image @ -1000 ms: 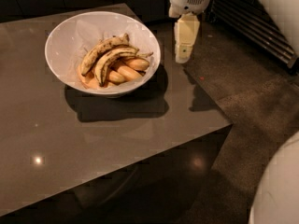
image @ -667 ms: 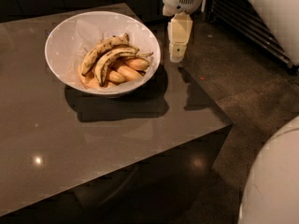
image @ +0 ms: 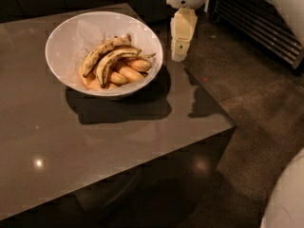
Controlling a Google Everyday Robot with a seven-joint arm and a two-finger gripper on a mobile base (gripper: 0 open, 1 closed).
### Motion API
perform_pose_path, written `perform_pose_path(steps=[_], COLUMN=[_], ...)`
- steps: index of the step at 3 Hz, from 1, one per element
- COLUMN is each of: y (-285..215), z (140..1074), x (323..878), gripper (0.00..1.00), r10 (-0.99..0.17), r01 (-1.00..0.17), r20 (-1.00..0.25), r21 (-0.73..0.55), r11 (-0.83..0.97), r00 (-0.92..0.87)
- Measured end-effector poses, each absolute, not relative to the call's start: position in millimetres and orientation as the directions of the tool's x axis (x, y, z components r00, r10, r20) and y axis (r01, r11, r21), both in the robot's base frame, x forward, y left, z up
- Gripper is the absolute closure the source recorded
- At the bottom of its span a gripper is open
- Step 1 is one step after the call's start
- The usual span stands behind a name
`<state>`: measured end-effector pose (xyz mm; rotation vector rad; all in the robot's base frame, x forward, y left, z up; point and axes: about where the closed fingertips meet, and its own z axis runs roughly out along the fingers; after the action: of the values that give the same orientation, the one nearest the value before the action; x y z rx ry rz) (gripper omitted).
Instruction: Pick banana from white bowl
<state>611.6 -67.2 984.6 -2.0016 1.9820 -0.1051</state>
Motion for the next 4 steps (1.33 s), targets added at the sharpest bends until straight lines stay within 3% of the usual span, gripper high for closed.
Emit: perform_pose_path(steps=[1, 4], y=[-64, -45], z=[992, 980], x=[604, 622], gripper=[0.00, 0.66], r10=[-0.977, -0.962], r01=[-0.964, -0.981], r20=[-0.212, -0.272], r21=[-0.264, -0.190], r11=[0.027, 0.023], r00=[0.030, 0.031])
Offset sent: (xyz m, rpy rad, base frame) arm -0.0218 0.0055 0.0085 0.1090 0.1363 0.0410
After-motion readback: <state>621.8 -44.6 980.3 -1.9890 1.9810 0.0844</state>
